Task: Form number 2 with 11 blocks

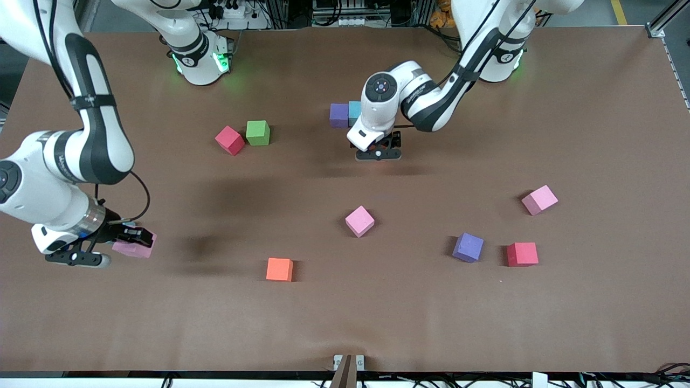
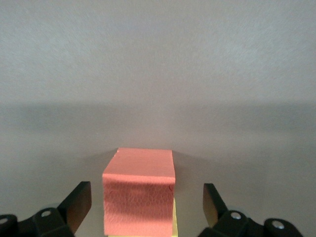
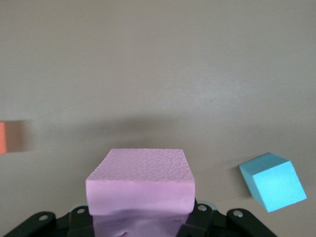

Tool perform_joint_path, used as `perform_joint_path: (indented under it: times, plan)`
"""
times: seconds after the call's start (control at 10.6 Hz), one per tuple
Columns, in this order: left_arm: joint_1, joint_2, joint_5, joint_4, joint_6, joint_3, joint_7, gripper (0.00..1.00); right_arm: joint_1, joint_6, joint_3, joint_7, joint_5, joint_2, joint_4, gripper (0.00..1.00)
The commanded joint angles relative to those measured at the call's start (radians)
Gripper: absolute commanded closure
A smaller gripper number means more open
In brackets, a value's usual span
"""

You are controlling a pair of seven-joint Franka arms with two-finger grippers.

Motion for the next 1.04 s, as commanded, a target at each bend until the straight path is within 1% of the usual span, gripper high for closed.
perform_joint_path:
  times: [0.0,0.09,0.28,0.38,0.47,0.66,0.75,0.94]
  plan:
    - [0.029,-0.076,0.02,-0.025,-0.036,-0.012,0.007,0.0,0.052,-0.005,-0.012,-0.01,0.011,-0.093,-0.09,0.56]
    - [0.056,-0.102,0.02,-0.022,-0.044,-0.012,0.026,0.0,0.096,-0.008,-0.012,-0.048,0.011,-0.116,-0.11,0.56]
    - [0.154,-0.144,0.018,-0.018,-0.044,-0.012,0.139,0.0,0.203,-0.005,-0.012,-0.242,0.011,-0.164,-0.159,0.56]
    - [0.19,-0.15,0.018,-0.009,-0.044,-0.005,0.202,0.0,0.257,-0.005,-0.012,-0.308,0.013,-0.175,-0.173,0.56]
    - [0.225,-0.143,0.016,0.023,-0.044,0.008,0.261,0.0,0.312,-0.007,-0.012,-0.352,0.011,-0.178,-0.176,0.54]
    - [0.323,-0.13,0.016,0.054,-0.044,0.021,0.402,0.0,0.418,0.006,-0.012,-0.413,0.01,-0.172,-0.193,0.53]
    - [0.328,-0.127,0.016,0.077,-0.044,0.059,0.462,0.0,0.457,0.009,-0.01,-0.445,0.01,-0.169,-0.196,0.53]
    - [0.342,-0.087,0.016,0.128,-0.05,0.116,0.599,0.0,0.55,0.015,-0.009,-0.49,0.008,-0.144,-0.195,0.53]
